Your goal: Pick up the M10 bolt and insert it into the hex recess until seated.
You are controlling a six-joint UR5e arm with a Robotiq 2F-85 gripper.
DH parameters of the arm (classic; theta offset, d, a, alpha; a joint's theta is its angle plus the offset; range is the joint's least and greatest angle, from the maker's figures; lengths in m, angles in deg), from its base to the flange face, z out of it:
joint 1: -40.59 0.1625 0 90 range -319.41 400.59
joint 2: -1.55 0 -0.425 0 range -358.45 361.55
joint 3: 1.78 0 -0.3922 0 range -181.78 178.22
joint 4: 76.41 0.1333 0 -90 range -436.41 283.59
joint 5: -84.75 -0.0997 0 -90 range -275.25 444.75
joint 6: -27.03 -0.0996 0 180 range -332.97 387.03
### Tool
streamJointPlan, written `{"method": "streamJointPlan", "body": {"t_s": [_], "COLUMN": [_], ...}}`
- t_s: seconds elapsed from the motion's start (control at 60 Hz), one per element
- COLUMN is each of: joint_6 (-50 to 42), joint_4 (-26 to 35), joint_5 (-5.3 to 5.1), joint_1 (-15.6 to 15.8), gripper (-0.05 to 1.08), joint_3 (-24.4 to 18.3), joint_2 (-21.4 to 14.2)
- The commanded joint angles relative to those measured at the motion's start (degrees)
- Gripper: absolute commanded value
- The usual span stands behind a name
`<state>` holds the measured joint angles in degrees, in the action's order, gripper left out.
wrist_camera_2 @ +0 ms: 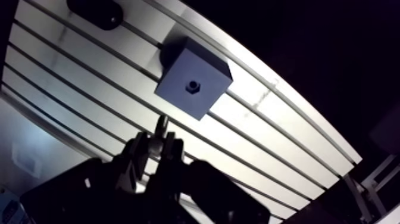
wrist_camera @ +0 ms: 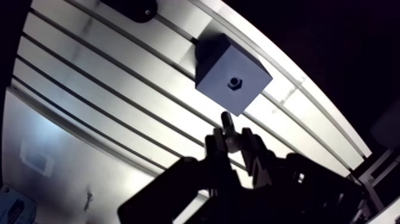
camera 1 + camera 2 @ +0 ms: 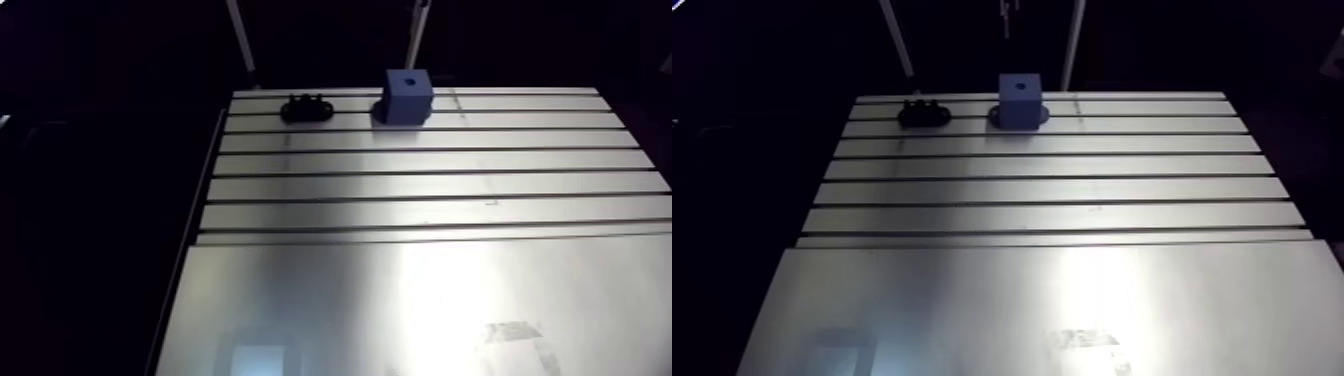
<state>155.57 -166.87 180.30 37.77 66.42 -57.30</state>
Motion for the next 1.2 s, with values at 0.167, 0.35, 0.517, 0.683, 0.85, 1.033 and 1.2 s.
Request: {"method": "streamJointPlan", "body": {"t_s": [0.167, 0.35, 0.517, 0.683, 0.85, 1.033, 1.2], "joint_6": [-0.33, -0.34, -0.51, -0.51, -0.86, -1.12, -1.3], "joint_4": [-1.84, -3.15, -4.06, -4.38, -5.2, -5.55, -6.41], "joint_5": [0.66, 0.65, 0.57, 0.65, 0.65, 0.65, 0.57], "joint_1": [-1.94, -2.01, -1.93, -1.93, -1.93, -1.93, -1.93], "gripper": [0.82, 0.82, 0.82, 0.82, 0.83, 0.86, 0.86], "joint_3": [0.8, 1.18, 1.36, 1.95, 2.57, 2.94, 3.1], "joint_2": [1.6, 2.71, 3.25, 3.71, 3.88, 3.97, 3.97]}}
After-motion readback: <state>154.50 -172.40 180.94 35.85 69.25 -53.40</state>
